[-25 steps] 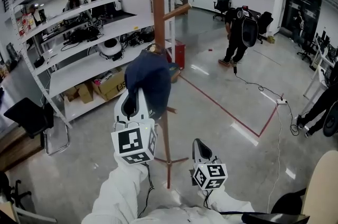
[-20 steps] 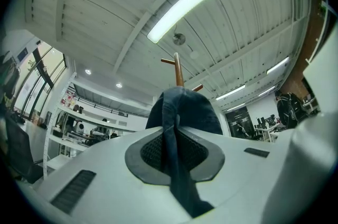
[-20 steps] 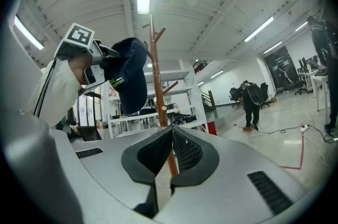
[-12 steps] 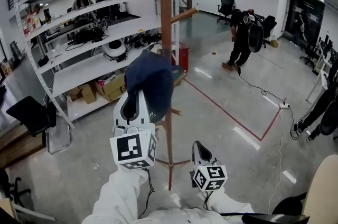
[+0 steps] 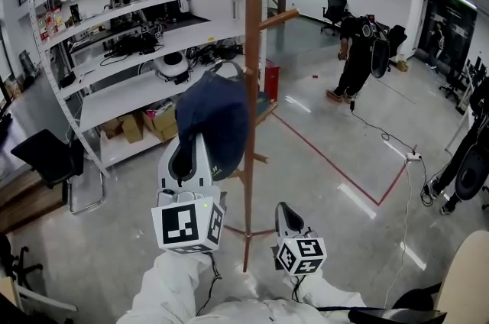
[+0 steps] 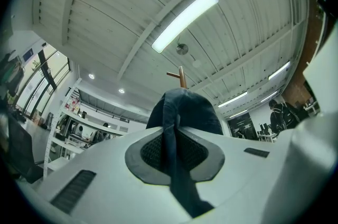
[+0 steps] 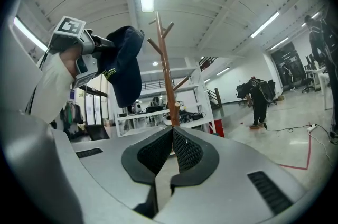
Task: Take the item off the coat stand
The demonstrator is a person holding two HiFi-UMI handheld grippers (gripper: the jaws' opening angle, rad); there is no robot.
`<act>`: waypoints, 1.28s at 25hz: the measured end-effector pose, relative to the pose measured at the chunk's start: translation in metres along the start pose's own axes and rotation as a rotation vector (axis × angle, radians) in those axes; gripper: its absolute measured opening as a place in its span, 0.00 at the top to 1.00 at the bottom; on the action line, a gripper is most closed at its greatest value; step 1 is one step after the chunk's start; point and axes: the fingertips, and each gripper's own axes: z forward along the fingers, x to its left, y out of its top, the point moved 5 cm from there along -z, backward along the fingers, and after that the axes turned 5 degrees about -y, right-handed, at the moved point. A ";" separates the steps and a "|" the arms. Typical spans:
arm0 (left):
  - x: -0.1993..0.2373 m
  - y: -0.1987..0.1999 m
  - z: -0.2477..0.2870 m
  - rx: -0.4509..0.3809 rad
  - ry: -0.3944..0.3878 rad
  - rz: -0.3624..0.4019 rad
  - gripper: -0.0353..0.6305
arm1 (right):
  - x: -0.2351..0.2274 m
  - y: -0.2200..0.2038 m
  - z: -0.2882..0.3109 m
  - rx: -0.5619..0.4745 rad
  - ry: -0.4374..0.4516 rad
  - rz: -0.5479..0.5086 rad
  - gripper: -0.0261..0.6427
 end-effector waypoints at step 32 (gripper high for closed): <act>-0.055 -0.145 -0.079 0.304 -0.041 -0.127 0.92 | 0.008 0.005 -0.008 -0.005 0.023 -0.054 0.94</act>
